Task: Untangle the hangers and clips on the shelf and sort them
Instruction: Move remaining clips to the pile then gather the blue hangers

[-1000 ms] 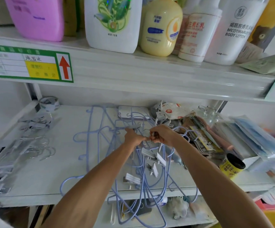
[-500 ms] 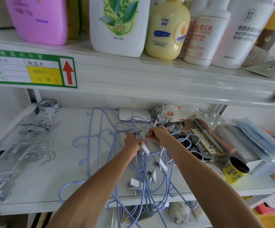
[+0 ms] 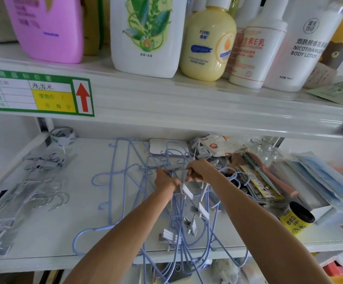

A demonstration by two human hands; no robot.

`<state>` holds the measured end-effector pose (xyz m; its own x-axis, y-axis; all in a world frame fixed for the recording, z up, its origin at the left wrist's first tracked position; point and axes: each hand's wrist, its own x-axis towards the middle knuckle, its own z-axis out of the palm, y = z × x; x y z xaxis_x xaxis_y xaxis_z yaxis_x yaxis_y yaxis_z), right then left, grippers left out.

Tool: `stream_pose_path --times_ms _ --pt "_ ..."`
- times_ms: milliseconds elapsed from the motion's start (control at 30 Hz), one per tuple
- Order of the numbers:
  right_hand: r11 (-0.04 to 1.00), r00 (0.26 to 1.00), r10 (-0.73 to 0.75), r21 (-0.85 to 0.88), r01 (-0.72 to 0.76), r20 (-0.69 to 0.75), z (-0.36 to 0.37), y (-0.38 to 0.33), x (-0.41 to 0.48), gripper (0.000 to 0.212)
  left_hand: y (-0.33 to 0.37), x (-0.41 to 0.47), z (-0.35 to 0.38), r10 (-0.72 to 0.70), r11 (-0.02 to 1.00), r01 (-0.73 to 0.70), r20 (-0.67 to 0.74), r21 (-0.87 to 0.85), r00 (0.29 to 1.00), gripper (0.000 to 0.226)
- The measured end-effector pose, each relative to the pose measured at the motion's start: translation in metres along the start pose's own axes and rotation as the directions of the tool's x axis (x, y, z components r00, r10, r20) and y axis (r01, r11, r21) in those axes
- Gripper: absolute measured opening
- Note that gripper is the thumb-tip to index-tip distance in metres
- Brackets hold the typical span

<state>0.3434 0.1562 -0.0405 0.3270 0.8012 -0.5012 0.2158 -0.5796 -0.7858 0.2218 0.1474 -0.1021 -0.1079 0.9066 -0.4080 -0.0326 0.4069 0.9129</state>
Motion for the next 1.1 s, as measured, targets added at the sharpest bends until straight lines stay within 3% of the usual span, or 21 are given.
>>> stream_pose_path --times_ms 100,233,367,533,633,767,833,900,1000,1100 --pt "0.990 0.999 -0.029 -0.141 0.032 0.018 -0.003 -0.002 -0.006 0.036 0.003 -0.004 -0.001 -0.021 0.999 0.021 0.003 -0.045 1.000 0.057" --pt "0.988 0.996 -0.052 -0.142 0.061 0.066 -0.006 -0.001 -0.006 0.031 0.005 -0.007 -0.004 -0.022 0.997 0.023 0.008 -0.080 1.000 0.058" --pt "0.988 0.991 -0.135 -0.069 0.136 0.019 -0.009 0.002 -0.007 0.018 0.003 -0.007 -0.005 -0.031 0.993 0.028 -0.026 -0.112 0.999 0.055" --pt "0.980 0.992 -0.128 0.152 0.125 0.007 -0.012 -0.004 -0.002 0.029 0.001 -0.003 -0.003 0.012 0.991 -0.018 -0.042 -0.132 0.999 0.040" --pt "0.956 0.985 -0.173 0.239 0.170 -0.011 -0.019 -0.008 -0.005 0.033 -0.001 0.004 -0.004 0.031 0.998 -0.032 -0.007 -0.052 0.999 0.039" --pt "0.939 0.965 -0.233 0.286 0.191 0.121 -0.027 -0.008 -0.021 0.034 0.017 -0.005 -0.013 0.033 0.994 -0.045 0.128 0.095 0.991 0.022" --pt "0.948 0.956 -0.226 0.268 0.171 0.188 -0.021 -0.008 -0.028 0.036 0.029 -0.012 -0.023 0.036 0.981 -0.056 0.105 0.187 0.994 0.018" --pt "0.945 0.944 -0.221 0.293 0.146 0.244 -0.008 -0.010 -0.034 0.036 0.043 -0.018 -0.041 0.070 0.960 -0.076 0.032 0.269 0.997 0.031" --pt "0.912 0.892 -0.263 0.396 0.106 0.367 0.028 -0.017 -0.049 0.037 0.064 -0.035 -0.074 0.111 0.980 -0.121 0.070 0.156 0.991 0.032" --pt "0.928 0.837 -0.288 0.352 0.123 0.465 0.085 -0.024 -0.071 0.042 0.072 -0.048 -0.112 0.077 0.997 -0.079 0.149 0.009 0.986 0.040"
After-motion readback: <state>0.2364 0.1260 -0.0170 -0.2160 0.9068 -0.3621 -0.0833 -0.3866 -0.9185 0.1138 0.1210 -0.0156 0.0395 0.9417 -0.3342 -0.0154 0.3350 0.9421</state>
